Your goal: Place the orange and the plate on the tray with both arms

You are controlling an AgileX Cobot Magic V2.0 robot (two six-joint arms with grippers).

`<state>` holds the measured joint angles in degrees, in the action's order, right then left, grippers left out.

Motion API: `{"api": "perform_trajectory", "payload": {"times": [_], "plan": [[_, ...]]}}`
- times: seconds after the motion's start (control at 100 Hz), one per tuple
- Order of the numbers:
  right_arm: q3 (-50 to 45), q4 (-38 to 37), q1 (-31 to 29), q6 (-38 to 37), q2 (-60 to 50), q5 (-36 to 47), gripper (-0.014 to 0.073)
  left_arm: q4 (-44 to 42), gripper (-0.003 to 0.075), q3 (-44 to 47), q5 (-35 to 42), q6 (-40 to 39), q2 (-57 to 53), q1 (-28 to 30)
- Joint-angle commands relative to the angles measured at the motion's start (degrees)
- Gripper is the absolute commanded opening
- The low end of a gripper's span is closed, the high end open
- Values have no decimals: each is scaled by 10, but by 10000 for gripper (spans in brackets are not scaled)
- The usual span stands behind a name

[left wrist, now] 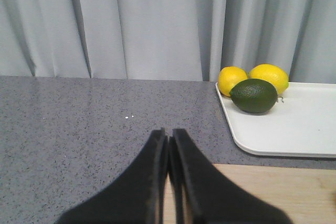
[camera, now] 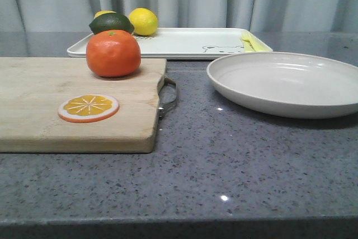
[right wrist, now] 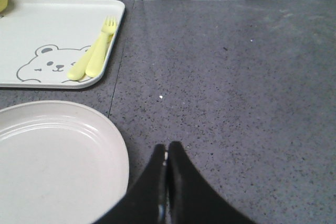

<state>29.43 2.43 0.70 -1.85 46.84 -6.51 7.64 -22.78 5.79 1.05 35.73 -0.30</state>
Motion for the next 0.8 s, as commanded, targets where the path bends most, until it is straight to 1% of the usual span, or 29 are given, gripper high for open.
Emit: {"api": "perform_trajectory", "payload": {"times": [0.0,0.1,0.25,0.3,0.35,0.42,0.44,0.47,0.49,0.54,0.56,0.61,0.68,0.73,0.79], "plan": [[21,1,-1,4,5,48,-58,2,-19,-24,56,-2,8,0],[21,1,-1,4,7,48,-58,2,-18,-37,44,-2,21,0],[21,1,-1,4,7,48,-58,2,-15,-91,-39,-2,66,-1],[21,1,-1,4,7,48,-58,2,1,-110,-58,-2,83,-7],[21,1,-1,4,7,48,-58,2,39,-127,-72,-2,99,-15],[21,1,-1,4,7,48,-58,2,129,-151,-85,-2,121,-33],[21,1,-1,4,7,47,-58,2,165,-158,-88,-2,128,-39],[21,1,-1,4,7,47,-58,2,235,-167,-91,-2,138,-48],[21,1,-1,4,7,47,-58,2,264,-174,-91,-2,145,-55],[21,1,-1,4,7,47,-58,2,388,-188,-91,-2,161,-74],[21,1,-1,4,7,48,-58,2,419,-195,-91,-2,168,-83],[21,1,-1,4,7,48,-58,2,522,-211,-92,-2,185,-103],[21,1,-1,4,7,48,-58,2,605,-237,-108,-2,211,-130],[21,1,-1,4,7,49,-58,2,632,-259,-130,-2,231,-147],[21,1,-1,4,7,51,-58,2,637,-288,-161,-2,259,-168]]}}
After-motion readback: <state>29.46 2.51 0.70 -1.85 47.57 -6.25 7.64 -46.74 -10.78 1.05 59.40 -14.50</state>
